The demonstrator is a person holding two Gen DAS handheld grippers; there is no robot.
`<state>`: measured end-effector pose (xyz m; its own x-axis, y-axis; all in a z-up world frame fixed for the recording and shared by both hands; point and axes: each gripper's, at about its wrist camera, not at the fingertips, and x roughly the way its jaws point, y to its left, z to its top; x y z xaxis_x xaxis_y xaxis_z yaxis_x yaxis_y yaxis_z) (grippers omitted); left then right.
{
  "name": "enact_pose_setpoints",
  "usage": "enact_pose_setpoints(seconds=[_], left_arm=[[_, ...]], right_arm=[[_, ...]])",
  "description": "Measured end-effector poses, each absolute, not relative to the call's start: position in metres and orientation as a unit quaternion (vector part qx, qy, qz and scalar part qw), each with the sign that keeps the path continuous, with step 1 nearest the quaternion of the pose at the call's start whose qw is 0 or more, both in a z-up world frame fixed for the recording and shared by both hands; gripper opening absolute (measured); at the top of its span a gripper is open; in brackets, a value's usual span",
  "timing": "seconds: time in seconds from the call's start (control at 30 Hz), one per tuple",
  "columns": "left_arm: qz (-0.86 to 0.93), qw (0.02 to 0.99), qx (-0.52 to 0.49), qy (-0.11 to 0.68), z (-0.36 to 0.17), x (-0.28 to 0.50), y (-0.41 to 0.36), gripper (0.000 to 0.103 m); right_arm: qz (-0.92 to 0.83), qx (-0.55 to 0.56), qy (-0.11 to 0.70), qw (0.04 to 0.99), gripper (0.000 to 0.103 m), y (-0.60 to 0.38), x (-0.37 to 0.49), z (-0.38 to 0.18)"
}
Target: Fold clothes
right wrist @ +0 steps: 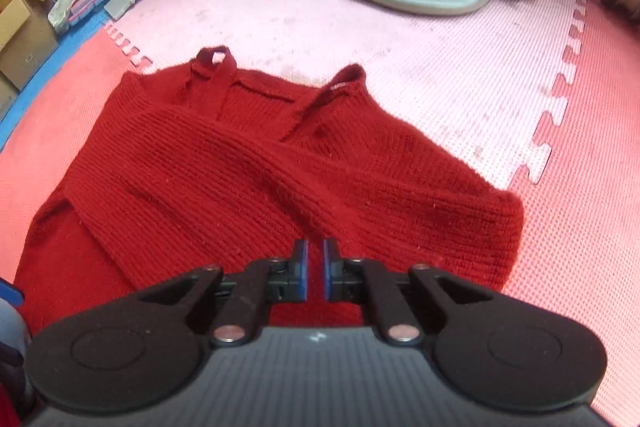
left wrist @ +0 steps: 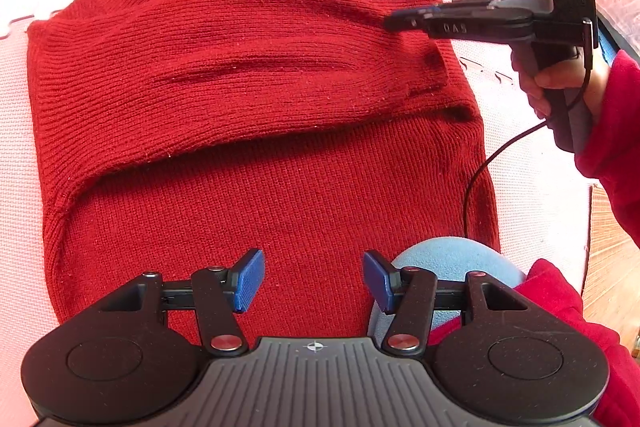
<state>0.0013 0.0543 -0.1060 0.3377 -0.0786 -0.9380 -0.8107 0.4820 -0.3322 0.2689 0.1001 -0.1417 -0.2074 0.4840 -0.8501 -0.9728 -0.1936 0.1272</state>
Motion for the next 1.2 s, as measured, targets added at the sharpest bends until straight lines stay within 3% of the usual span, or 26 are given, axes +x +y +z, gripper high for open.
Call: enact_pose_setpoints(seconds=[0.3, 0.9, 1.2], left_arm=[[0.259, 0.694, -0.428, 0.518, -0.102, 0.007, 0.051, 0.057], [0.263, 0.695, -0.423, 0.519, -0.097, 0.009, 0.054, 0.057], [0.281, 0.707, -0.404, 0.507, -0.064, 0.006, 0.049, 0.057]], right_arm=[[0.674, -0.383, 0.313, 0.549, 0.007, 0.114, 0.257, -0.172], [0.615, -0.401, 0.347, 0.583, 0.007, 0.073, 0.278, -0.161], [0.586, -0.368, 0.404, 0.598, 0.008, 0.056, 0.271, -0.144]])
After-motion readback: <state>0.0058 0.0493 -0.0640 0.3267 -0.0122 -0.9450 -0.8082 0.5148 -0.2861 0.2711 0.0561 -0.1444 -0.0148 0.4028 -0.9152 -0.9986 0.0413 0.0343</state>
